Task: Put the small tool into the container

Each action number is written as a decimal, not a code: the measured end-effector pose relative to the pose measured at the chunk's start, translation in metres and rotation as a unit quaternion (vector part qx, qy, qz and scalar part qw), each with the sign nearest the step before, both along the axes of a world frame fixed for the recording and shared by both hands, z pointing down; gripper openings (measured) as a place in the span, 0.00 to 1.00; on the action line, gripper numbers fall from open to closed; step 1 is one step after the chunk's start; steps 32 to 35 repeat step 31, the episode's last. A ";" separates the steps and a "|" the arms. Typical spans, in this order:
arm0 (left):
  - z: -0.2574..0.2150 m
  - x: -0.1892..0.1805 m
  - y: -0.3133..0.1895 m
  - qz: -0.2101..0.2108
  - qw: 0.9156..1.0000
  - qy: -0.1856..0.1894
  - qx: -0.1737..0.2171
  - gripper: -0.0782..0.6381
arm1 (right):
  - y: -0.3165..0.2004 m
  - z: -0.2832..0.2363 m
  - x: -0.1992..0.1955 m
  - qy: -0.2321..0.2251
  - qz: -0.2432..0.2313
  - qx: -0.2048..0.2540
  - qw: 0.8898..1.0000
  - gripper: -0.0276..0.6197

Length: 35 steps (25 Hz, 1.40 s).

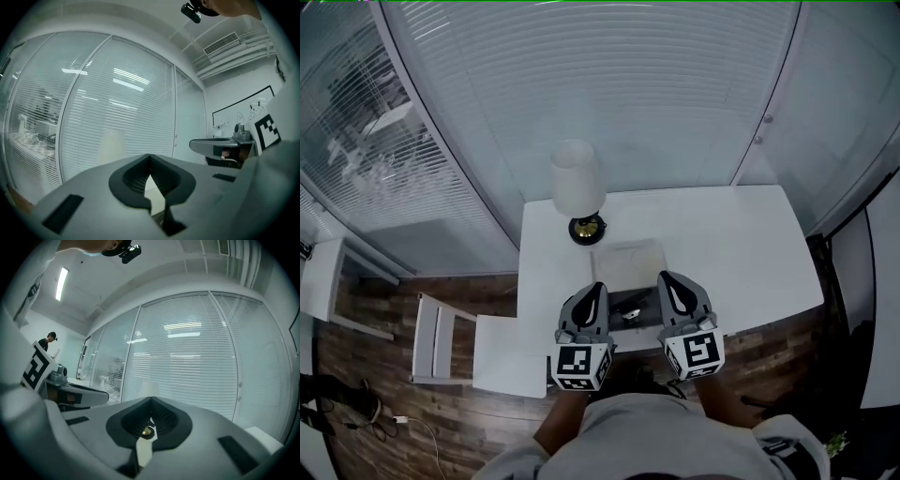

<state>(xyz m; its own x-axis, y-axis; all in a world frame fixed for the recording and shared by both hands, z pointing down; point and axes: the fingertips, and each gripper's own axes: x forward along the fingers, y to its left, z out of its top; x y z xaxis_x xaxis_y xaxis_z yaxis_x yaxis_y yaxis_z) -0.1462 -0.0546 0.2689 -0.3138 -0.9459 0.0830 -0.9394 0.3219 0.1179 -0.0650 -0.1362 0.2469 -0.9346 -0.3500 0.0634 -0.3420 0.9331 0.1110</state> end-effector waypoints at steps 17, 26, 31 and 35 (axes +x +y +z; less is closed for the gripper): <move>0.002 -0.015 0.004 -0.024 1.000 -0.011 -0.006 0.14 | 0.002 0.005 -0.021 0.004 -0.028 0.002 1.000 0.08; 0.002 -0.017 0.002 -0.031 0.999 -0.013 -0.006 0.14 | -0.006 0.004 -0.016 0.000 -0.025 0.000 1.000 0.08; 0.002 -0.015 0.000 -0.026 1.000 -0.013 -0.006 0.14 | -0.001 0.000 -0.018 -0.011 -0.044 -0.003 0.999 0.08; 0.002 -0.015 0.000 -0.026 1.000 -0.013 -0.006 0.14 | -0.001 0.000 -0.018 -0.011 -0.044 -0.003 0.999 0.08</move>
